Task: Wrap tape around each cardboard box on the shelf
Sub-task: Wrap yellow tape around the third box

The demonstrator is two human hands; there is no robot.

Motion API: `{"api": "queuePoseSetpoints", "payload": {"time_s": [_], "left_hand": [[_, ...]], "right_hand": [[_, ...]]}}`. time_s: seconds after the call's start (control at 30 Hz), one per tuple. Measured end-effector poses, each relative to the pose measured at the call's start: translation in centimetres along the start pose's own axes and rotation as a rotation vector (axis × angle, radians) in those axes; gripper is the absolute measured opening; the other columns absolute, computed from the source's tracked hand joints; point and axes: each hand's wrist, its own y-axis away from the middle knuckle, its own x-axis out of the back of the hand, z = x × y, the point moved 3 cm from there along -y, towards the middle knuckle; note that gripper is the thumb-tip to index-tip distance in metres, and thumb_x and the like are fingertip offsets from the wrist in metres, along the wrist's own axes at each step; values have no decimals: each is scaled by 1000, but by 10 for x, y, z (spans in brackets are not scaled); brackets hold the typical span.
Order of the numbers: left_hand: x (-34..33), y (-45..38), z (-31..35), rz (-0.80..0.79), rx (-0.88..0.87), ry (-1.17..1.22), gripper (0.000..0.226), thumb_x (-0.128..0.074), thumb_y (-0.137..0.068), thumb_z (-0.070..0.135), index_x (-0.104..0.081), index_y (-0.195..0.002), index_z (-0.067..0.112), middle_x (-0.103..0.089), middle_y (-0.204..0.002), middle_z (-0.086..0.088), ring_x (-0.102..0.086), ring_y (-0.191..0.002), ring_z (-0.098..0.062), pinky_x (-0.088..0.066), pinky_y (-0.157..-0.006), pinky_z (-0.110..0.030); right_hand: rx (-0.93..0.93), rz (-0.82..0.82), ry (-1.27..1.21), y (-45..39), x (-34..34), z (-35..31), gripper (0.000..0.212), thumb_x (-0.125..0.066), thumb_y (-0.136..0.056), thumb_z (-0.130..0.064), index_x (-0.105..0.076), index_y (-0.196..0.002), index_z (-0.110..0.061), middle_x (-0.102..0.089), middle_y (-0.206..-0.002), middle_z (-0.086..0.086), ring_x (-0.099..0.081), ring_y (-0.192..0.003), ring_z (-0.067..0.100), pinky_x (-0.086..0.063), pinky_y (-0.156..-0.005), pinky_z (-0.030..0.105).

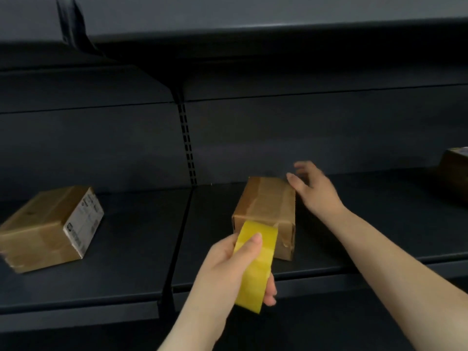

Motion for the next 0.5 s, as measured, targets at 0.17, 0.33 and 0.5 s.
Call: {"api": "queuePoseSetpoints", "payload": {"time_s": [0.17, 0.33, 0.5], "left_hand": [[21, 6, 3, 0, 42, 31, 53, -65, -60, 49, -68, -86, 3, -61, -49, -16, -57, -44, -25, -55, -54, -32], [26, 11, 7, -65, 58, 87, 38, -64, -64, 44, -72, -73, 8, -59, -47, -16, -55, -41, -24, -55, -50, -27], [39, 21, 11, -186, 101, 188, 43, -62, -73, 40, -70, -87, 0, -53, -38, -7, -51, -32, -15, -51, -47, -20]], "right_hand": [[777, -44, 215, 63, 12, -22, 43, -42, -91, -51, -45, -126, -26, -54, -123, -1, -42, -120, 7, -31, -102, 25], [869, -216, 520, 94, -4, -24, 111, -58, -60, -80, -15, -143, -20, -25, -145, 5, -19, -137, 21, -4, -115, 40], [916, -170, 544, 103, -5, -28, 109, -61, -62, -76, -17, -143, -18, -31, -141, 7, -27, -134, 22, -14, -113, 43]]}}
